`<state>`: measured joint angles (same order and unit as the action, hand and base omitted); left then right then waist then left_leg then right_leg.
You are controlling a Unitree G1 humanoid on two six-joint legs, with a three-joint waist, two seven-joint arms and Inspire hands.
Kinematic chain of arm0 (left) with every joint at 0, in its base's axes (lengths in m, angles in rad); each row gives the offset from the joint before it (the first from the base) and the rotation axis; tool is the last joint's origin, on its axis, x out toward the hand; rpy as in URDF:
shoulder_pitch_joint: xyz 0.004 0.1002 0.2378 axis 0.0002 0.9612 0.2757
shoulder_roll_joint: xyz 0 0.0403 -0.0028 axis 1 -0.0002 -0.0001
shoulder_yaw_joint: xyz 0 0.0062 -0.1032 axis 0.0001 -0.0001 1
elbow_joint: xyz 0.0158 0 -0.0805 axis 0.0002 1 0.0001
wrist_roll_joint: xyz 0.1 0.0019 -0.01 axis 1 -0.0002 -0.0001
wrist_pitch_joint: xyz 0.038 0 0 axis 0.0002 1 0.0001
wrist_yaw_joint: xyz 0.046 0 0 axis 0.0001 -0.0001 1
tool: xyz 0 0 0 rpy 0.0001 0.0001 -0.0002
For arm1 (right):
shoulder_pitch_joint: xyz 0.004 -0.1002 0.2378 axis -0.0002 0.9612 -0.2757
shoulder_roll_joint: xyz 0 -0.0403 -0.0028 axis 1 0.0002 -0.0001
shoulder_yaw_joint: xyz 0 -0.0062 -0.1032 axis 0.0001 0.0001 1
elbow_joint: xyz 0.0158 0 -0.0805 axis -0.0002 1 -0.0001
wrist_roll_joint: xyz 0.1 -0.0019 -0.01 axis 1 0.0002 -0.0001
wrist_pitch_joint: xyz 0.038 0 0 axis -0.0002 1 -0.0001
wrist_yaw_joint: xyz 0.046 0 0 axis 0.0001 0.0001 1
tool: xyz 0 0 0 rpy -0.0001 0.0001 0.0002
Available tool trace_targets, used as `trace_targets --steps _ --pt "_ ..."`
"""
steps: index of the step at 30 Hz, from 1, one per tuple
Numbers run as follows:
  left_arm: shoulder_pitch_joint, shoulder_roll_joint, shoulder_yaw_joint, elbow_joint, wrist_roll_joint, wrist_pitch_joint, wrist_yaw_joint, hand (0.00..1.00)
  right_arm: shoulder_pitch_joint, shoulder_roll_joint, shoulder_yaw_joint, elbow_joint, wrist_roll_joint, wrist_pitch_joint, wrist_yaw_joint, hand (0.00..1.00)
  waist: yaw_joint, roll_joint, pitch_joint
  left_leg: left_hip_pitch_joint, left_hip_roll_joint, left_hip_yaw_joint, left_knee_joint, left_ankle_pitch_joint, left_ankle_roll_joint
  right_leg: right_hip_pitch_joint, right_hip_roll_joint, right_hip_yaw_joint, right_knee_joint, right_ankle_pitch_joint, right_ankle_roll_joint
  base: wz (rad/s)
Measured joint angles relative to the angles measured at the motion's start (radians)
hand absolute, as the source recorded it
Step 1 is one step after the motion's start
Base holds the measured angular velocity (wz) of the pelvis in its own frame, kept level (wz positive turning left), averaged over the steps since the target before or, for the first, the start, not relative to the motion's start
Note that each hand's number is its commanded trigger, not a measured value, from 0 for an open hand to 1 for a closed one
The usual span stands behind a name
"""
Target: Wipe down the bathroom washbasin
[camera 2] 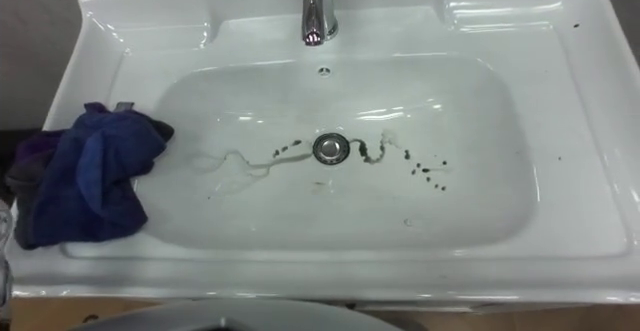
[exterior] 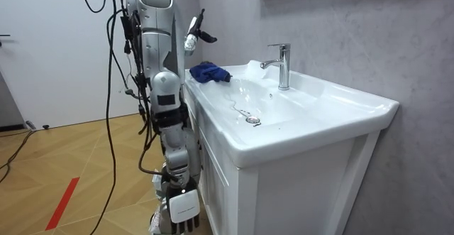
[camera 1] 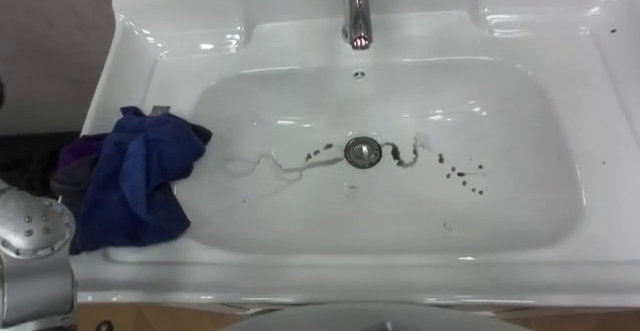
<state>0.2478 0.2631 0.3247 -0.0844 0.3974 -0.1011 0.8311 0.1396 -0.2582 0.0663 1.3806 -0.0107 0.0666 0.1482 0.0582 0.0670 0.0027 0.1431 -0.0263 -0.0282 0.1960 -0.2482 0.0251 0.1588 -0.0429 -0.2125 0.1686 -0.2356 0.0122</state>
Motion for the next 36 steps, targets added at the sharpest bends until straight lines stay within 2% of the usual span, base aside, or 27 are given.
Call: trace_targets --steps 6,9,10,12,16,20,25,28,31,36 --pt "0.039 -0.003 -0.083 0.004 0.056 0.031 -0.021 0.0 0.011 0.004 0.012 -0.002 -0.029 0.018 0.008 0.0 -0.005 -0.011 -0.0017 0.009 0.0 0.0 -0.001 0.0 0.0 0.007 0.0 0.006 0.001 0.0 0.0 -0.02" --pt "0.041 -0.008 -0.106 0.007 0.078 0.031 -0.03 0.0 0.009 0.005 0.03 -0.004 -0.044 0.021 0.014 0.0 -0.005 -0.011 -0.0031 0.01 0.001 0.003 -0.001 0.0 0.0 0.008 0.001 0.008 0.002 0.001 0.0 -0.01" --pt "0.045 -0.009 -0.12 0.014 0.097 0.031 -0.031 0.0 0.009 0.005 0.029 -0.005 -0.051 0.021 0.019 0.0 -0.006 -0.013 -0.0004 0.018 0.003 0.005 -0.001 0.0 0.0 0.016 0.002 0.011 0.001 0.003 0.0 -0.1" --pt "0.062 -0.015 -0.148 0.025 0.136 0.031 -0.042 0.0 0.008 0.005 0.029 -0.006 -0.07 0.019 0.031 0.0 -0.005 -0.012 -0.001 0.029 0.005 0.02 -0.001 0.0 0.0 0.022 0.004 0.025 0.002 0.004 -0.001 -0.18" --pt "0.065 -0.02 -0.185 0.026 0.185 0.03 -0.057 0.0 -0.004 0.007 0.03 -0.009 -0.069 0.018 0.049 0.0 -0.016 -0.012 -0.0001 0.026 0.012 0.023 -0.001 0.0 0.0 0.014 0.01 0.026 0.001 0.011 -0.004 -0.02" --pt "0.065 -0.022 -0.212 0.026 0.187 0.028 -0.059 0.0 -0.006 0.008 0.029 -0.008 -0.069 0.019 0.06 0.0 -0.026 -0.012 -0.0006 0.028 0.015 0.026 -0.001 0.0 0.0 0.015 0.014 0.027 0.003 0.014 -0.009 -0.01" --pt "0.065 -0.026 -0.212 0.051 0.187 0.024 -0.059 0.0 -0.001 0.009 0.03 -0.003 -0.069 0.022 0.074 0.0 -0.026 -0.013 -0.0008 0.035 0.017 0.035 -0.006 0.0 0.0 0.015 0.016 0.038 0.006 0.016 -0.009 -0.06" --pt "0.074 -0.027 -0.214 0.075 0.186 0.024 -0.064 0.0 -0.001 0.013 0.03 -0.004 -0.067 0.021 0.075 0.0 -0.027 -0.022 -0.0016 0.036 0.017 0.041 -0.007 0.0 0.0 0.015 0.016 0.046 0.006 0.017 -0.007 -0.05" --pt "0.078 -0.027 -0.236 0.076 0.187 0.026 -0.075 0.0 -0.001 0.014 0.03 -0.005 -0.062 0.022 0.094 0.0 -0.027 -0.032 -0.0015 0.037 0.016 0.041 -0.009 0.0 0.0 0.015 0.016 0.049 0.006 0.019 -0.005 0.0" --pt "0.08 -0.027 -0.284 0.103 0.187 0.03 -0.094 0.0 -0.004 0.014 0.033 -0.008 -0.062 0.022 0.117 0.0 -0.029 -0.033 -0.0022 0.039 0.015 0.042 -0.009 0.0 0.0 0.016 0.015 0.052 0.009 0.02 -0.004 0.0"
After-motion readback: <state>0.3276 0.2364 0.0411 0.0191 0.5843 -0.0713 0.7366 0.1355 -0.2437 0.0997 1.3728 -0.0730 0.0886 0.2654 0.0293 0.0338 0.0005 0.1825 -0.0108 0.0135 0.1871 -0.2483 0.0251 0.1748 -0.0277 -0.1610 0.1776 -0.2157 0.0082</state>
